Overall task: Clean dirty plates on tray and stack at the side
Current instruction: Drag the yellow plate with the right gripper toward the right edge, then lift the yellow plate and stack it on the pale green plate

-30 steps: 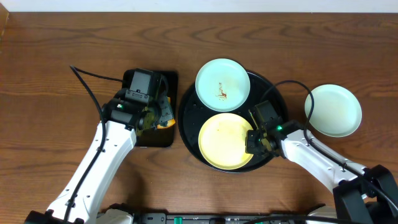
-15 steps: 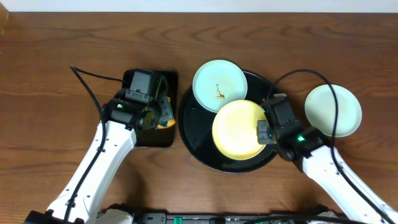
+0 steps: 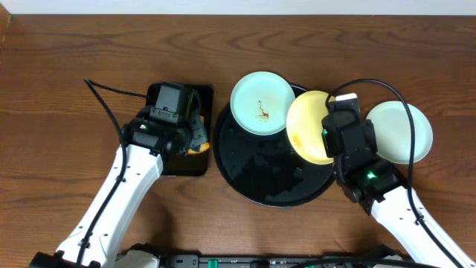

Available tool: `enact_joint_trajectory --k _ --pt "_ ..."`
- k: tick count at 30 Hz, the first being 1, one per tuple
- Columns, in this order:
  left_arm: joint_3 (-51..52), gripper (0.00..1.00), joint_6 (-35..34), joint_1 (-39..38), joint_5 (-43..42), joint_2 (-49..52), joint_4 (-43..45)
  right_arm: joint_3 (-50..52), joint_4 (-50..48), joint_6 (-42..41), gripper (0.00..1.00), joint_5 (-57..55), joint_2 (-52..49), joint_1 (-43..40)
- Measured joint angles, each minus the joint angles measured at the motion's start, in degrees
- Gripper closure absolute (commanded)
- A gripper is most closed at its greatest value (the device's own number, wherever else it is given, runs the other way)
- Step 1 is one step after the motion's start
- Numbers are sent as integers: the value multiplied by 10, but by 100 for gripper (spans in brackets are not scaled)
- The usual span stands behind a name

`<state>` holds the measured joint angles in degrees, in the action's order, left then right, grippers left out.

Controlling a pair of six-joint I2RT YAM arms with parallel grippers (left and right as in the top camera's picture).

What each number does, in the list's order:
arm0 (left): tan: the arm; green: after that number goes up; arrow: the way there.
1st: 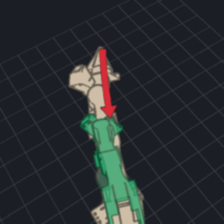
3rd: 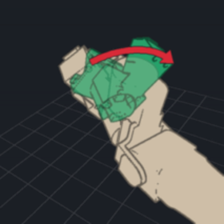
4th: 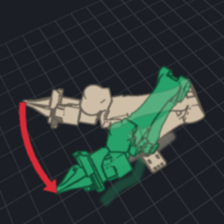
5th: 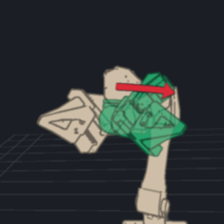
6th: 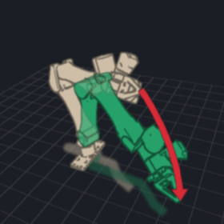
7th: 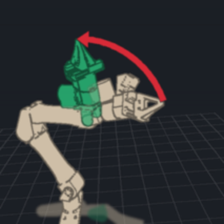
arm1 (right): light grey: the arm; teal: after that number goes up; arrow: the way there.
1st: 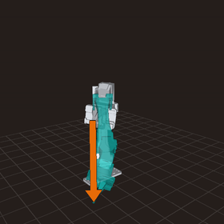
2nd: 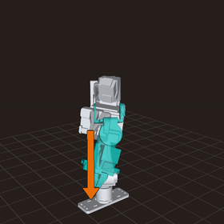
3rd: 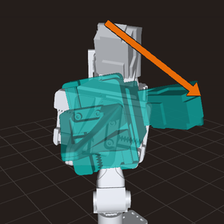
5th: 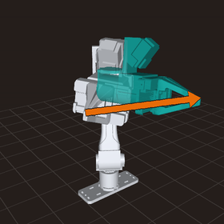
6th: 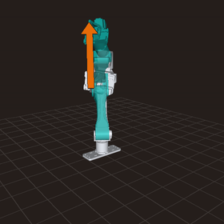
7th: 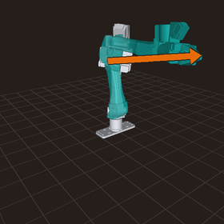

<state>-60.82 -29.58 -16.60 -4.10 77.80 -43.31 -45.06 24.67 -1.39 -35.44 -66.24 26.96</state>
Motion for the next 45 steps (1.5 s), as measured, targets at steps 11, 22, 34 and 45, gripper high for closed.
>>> enact_joint_trajectory --k 11,22,34,45 --pt "0 92 0 0 0 0 1 0 -85 163 99 -135 0 76" --pt "0 92 0 0 0 0 1 0 -138 320 99 -203 0 141" --pt "0 92 0 0 0 0 1 0 -164 339 99 -238 0 139" --pt "0 92 0 0 0 0 1 -2 6 9 99 -152 0 14"
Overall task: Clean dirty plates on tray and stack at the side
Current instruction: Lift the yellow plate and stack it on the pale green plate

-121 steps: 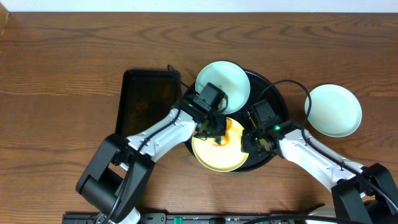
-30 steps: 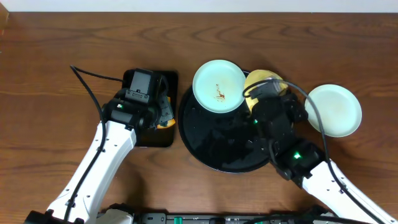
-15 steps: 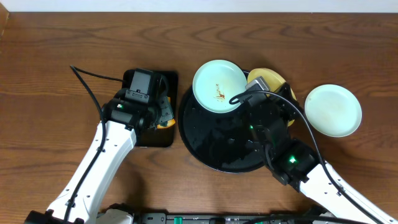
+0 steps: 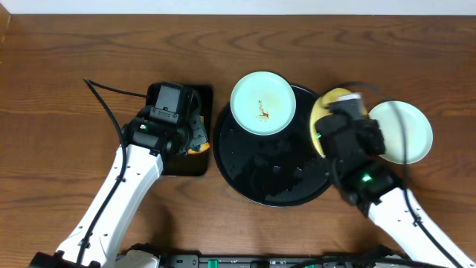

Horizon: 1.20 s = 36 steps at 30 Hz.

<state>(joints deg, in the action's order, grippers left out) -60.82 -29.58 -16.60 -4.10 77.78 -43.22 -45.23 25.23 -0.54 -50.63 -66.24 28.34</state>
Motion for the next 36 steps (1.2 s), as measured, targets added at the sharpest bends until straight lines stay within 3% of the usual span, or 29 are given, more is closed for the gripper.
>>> enact_joint_trajectory --k 9,19,27,29,31,32,36 --pt "0 92 0 0 0 0 0 -2 1 -124 99 144 0 -215" --pt "0 92 0 0 0 0 0 -4 -19 -203 99 266 -25 -454" --pt "0 92 0 0 0 0 0 -6 -71 -217 99 326 -94 -507" --pt "0 92 0 0 0 0 0 -6 -82 -219 92 336 -106 -507" --pt "0 92 0 0 0 0 -1 -6 -87 -221 78 347 -110 -507" --pt "0 92 0 0 0 0 -1 -6 -91 -223 75 357 -111 -507" --pt "0 92 0 0 0 0 -2 -7 -100 -225 77 414 -111 -507"
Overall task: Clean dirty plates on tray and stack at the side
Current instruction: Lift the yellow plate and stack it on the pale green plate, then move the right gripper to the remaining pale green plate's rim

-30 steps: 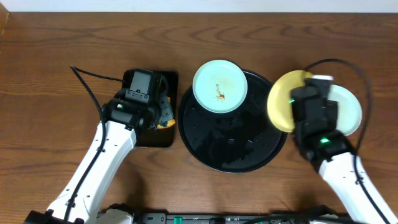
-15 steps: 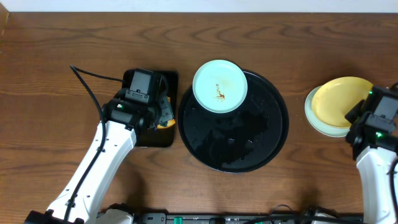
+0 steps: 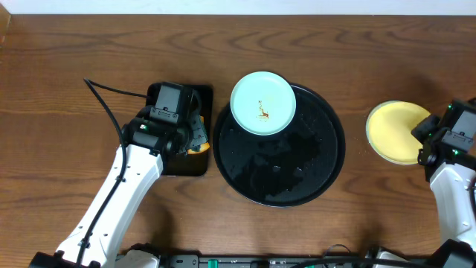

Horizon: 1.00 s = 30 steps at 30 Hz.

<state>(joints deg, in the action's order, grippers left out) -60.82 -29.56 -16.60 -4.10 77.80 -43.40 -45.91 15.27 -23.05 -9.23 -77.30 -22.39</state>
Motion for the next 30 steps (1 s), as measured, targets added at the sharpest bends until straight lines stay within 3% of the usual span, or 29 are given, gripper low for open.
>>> enact_joint_trajectory --k 6,13,22,27,30 --pt "0 92 0 0 0 0 -1 0 4 11 75 145 0 9" --pt "0 92 0 0 0 0 -1 -14 71 56 77 252 -1 104" --pt "0 92 0 0 0 0 -1 -187 223 123 64 217 -18 247" --pt "0 92 0 0 0 0 -1 -220 195 144 71 207 -53 295" --pt "0 92 0 0 0 0 -1 -220 162 141 68 202 -92 311"
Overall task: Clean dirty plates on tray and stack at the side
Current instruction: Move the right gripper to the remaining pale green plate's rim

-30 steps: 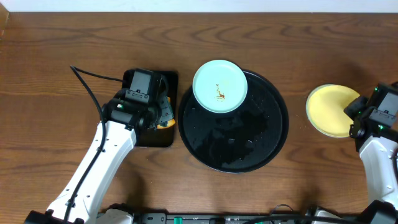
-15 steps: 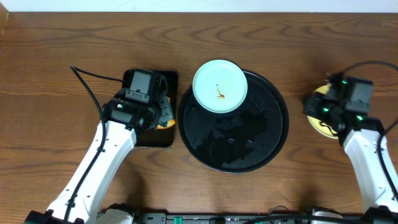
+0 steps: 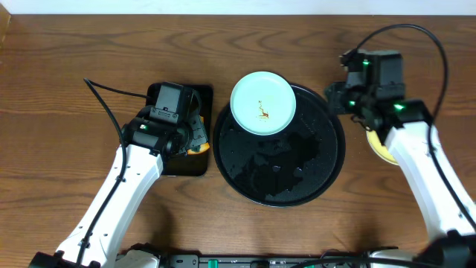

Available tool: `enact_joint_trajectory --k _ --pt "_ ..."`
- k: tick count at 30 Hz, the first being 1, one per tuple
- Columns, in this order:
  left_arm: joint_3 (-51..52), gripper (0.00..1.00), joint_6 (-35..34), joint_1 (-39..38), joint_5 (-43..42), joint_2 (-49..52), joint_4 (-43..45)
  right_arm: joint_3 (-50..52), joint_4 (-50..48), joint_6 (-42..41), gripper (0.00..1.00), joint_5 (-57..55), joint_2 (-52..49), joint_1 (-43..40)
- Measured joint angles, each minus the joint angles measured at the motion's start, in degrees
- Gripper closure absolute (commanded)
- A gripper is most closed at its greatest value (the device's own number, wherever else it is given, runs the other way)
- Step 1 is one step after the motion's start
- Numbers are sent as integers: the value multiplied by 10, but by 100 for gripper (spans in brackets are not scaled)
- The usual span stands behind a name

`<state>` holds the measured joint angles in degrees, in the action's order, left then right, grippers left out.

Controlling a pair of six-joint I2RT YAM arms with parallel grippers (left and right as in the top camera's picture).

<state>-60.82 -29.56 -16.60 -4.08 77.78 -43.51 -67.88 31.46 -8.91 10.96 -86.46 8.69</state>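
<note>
A pale green plate (image 3: 262,103) with a brown smear lies on the back part of the round black tray (image 3: 279,179). A yellow plate (image 3: 376,147) rests on the table to the right of the tray, mostly hidden under my right arm. My right gripper (image 3: 336,99) hovers at the tray's upper right rim, open and holding nothing. My left gripper (image 3: 195,136) sits low over the yellow sponge (image 3: 200,147) in the small black dish (image 3: 178,165). Its fingers are hidden under the wrist.
The brown wooden table (image 3: 74,67) stretches wide to the left and back. Cables run from both arms, one across the table left of the sponge dish, one looping above the right arm.
My right arm has moved from the far right edge, beside the yellow plate, up and left to the tray's upper right rim. It now covers most of the yellow plate. The left arm is unchanged.
My right gripper first held the yellow plate over the tray's right side, with a pale plate lying on the table to the right. Then it carried the yellow plate rightwards. Later the yellow plate lay on that spot, released, and now the right gripper is back at the tray.
</note>
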Motion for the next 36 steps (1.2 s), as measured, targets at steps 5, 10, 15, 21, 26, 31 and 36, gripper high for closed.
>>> enact_joint_trajectory --k 5,10,15,21,26,31,36 --pt "0 92 0 0 0 0 0 0 -53 -12 67 -4 -79 19" --pt "0 92 0 0 0 0 0 0 -117 -28 66 -5 -160 42" --pt "0 92 0 0 0 0 0 0 -172 -51 64 -4 -222 48" --pt "0 92 0 0 0 0 0 0 -207 -94 75 5 -276 48" --pt "0 92 0 0 0 0 0 0 -192 -112 99 20 -284 52" --pt "0 92 0 0 0 0 0 -11 -129 -121 99 40 -281 56" --pt "0 92 0 0 0 0 0 -17 -49 -123 99 49 -270 57"
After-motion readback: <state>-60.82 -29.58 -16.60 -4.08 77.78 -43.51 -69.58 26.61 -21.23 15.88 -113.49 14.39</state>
